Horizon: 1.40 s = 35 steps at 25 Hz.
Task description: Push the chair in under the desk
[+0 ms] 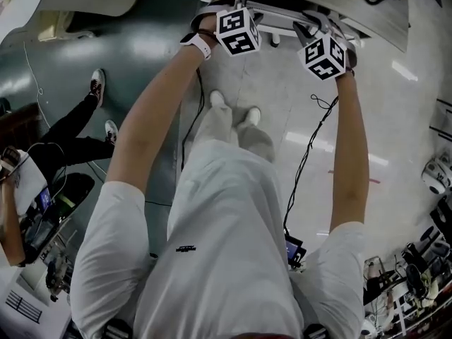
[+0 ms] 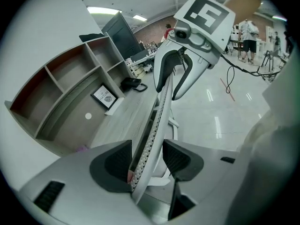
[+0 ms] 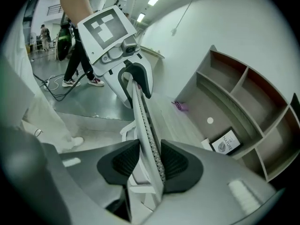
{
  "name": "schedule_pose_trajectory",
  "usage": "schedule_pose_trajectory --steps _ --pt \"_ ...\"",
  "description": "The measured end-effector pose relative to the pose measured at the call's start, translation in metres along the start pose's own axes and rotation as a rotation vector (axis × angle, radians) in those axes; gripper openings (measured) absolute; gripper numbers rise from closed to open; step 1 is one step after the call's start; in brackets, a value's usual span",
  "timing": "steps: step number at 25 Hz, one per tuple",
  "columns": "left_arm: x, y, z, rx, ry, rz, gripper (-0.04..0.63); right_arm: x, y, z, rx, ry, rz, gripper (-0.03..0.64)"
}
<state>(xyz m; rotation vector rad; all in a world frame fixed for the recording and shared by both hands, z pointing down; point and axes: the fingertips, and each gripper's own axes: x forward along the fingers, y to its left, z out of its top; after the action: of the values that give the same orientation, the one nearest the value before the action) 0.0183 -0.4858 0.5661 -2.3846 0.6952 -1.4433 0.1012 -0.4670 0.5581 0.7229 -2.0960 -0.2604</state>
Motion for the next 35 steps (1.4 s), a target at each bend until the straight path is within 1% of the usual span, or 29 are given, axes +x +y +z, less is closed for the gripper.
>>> schedule_pose_trajectory --steps 2,3,6,8,12,13,15,18,20,22,23,25,28,30,31,35 --pt "0.001 -0.001 -0.003 -0.012 0.001 -0.003 0.209 0.003 0.002 0.001 -0.01 -0.002 -0.028 0.161" --pt "0.001 -0.001 -0.004 -0.026 0.002 -0.016 0.209 0.004 0.002 0.001 -0.007 0.0 -0.034 0.164" --pt "-0.004 -0.004 0.001 -0.106 -0.027 -0.076 0.233 0.003 0.002 0.002 0.037 -0.004 -0.031 0.164" --pt "-0.014 -0.006 0.006 -0.149 -0.067 -0.087 0.239 -0.003 0.004 0.005 0.057 -0.015 -0.034 0.164" --pt "-0.033 -0.016 0.011 -0.14 -0.096 -0.065 0.239 -0.017 0.012 0.015 0.03 -0.033 -0.051 0.173" --pt "-0.039 -0.02 0.013 -0.15 -0.106 -0.059 0.239 -0.022 0.013 0.018 0.027 -0.043 -0.059 0.173" --pt "-0.054 -0.024 0.018 -0.206 -0.145 -0.045 0.239 -0.036 0.015 0.027 0.029 -0.073 -0.078 0.173" --pt "-0.083 -0.031 0.031 -0.342 -0.239 -0.048 0.235 -0.057 0.02 0.04 0.04 -0.114 -0.095 0.17" --pt "-0.105 -0.036 0.039 -0.419 -0.292 -0.044 0.201 -0.072 0.028 0.047 0.037 -0.133 -0.1 0.161" --pt "-0.125 -0.041 0.042 -0.472 -0.32 -0.019 0.167 -0.087 0.034 0.055 0.048 -0.16 -0.114 0.14" --pt "-0.134 -0.043 0.042 -0.494 -0.322 -0.002 0.148 -0.095 0.036 0.059 0.063 -0.175 -0.123 0.133" --pt "-0.151 -0.048 0.038 -0.539 -0.315 0.035 0.081 -0.112 0.04 0.066 0.095 -0.197 -0.146 0.104" --pt "-0.178 -0.06 0.031 -0.594 -0.318 0.087 0.033 -0.138 0.056 0.072 0.093 -0.199 -0.174 0.06" --pt "-0.199 -0.067 0.029 -0.621 -0.323 0.123 0.019 -0.156 0.069 0.075 0.097 -0.217 -0.181 0.041" --pt "-0.209 -0.07 0.029 -0.636 -0.328 0.144 0.013 -0.165 0.073 0.077 0.116 -0.232 -0.185 0.041" --pt "-0.249 -0.081 0.034 -0.704 -0.382 0.218 0.007 -0.206 0.079 0.09 0.237 -0.312 -0.226 0.032"
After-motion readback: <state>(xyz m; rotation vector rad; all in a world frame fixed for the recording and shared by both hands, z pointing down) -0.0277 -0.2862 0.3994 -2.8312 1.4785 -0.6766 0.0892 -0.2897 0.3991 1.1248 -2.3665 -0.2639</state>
